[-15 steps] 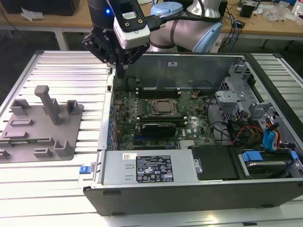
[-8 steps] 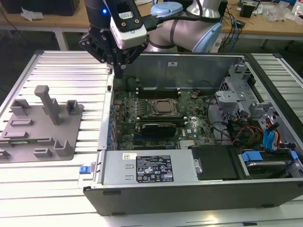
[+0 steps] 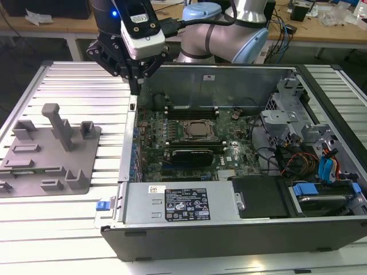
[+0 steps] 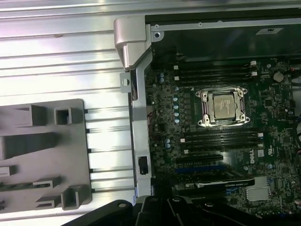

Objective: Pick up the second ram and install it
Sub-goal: 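Reach for the second ram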

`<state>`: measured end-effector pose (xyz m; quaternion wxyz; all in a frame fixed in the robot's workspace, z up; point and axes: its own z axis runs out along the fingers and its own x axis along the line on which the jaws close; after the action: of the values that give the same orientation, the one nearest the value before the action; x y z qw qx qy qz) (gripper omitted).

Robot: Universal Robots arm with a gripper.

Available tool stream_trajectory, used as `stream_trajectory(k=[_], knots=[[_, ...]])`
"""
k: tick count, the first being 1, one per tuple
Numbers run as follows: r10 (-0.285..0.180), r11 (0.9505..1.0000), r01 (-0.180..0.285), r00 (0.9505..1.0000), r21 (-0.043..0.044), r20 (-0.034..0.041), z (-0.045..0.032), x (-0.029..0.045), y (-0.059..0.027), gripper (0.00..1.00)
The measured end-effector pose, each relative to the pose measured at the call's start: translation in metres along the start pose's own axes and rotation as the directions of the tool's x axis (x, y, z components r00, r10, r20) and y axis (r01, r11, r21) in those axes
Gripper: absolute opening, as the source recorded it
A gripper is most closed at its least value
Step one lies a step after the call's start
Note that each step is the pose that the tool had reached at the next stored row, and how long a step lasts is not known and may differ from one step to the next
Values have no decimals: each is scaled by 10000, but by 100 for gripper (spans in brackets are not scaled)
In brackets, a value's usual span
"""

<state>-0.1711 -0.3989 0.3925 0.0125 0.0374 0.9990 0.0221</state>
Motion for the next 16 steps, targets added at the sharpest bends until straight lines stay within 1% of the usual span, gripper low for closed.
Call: stream_trajectory(k=[2, 5, 16], knots=[[0, 10000, 0, 10000, 1, 0, -1, 22, -2, 8], [0, 10000, 0, 10000, 0, 1, -2, 91, -7, 8], [0, 10000, 0, 10000, 0, 0, -5, 205, -15, 8]])
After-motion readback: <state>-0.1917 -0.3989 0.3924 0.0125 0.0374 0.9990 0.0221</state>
